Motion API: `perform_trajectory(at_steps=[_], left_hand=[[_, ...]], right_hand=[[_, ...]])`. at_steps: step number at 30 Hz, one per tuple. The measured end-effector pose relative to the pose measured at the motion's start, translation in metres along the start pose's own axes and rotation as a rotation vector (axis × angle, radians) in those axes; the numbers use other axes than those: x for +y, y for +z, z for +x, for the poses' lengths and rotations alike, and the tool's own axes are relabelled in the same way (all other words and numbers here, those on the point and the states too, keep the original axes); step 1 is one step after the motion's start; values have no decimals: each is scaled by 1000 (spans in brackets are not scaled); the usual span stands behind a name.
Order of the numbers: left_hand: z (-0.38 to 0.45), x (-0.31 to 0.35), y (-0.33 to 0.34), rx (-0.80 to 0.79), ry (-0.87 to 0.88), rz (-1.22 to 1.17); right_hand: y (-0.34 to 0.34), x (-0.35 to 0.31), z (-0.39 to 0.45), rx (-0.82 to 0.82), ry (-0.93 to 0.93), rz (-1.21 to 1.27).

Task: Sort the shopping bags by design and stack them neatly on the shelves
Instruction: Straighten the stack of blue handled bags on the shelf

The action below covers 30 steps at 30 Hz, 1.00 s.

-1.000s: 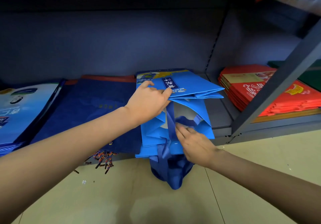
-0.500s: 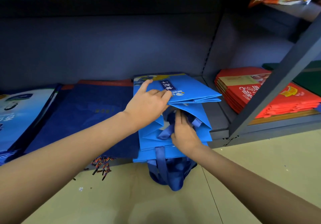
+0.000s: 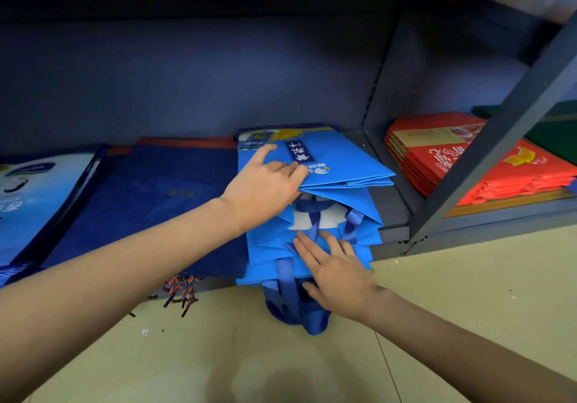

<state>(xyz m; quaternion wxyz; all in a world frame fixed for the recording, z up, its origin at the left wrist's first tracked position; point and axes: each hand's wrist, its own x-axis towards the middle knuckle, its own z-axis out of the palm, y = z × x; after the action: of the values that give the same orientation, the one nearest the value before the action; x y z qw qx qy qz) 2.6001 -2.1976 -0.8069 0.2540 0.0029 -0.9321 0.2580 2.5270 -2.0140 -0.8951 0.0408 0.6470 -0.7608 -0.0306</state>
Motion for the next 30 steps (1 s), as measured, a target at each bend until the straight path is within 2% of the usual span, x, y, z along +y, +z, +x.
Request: perform_trajectory(at_steps=[3, 10, 12, 15, 20, 23, 27, 30], left_hand=[[-6, 5, 4, -16, 4, -29], [-11, 7, 12, -17, 11, -67], [-12, 7, 12, -18, 16, -64], [-11, 6, 11, -24, 14, -69], [-11, 7, 8, -46, 14, -85], [-14, 7, 9, -47, 28, -93], [-15, 5, 10, -51, 29, -91], [-15, 6, 10, -48, 34, -97]], right_hand=[[-1, 0, 5, -44, 18, -52], [-42, 41, -32, 357, -114, 9], [-42, 56, -43, 371, -61, -18], [-26, 63, -46, 296, 34, -61], [-7, 52, -25, 221, 79, -117], [-25, 47, -16, 314, 23, -93], [-57, 66, -16, 535, 34, 104], [-61, 91, -17, 563, 51, 109]])
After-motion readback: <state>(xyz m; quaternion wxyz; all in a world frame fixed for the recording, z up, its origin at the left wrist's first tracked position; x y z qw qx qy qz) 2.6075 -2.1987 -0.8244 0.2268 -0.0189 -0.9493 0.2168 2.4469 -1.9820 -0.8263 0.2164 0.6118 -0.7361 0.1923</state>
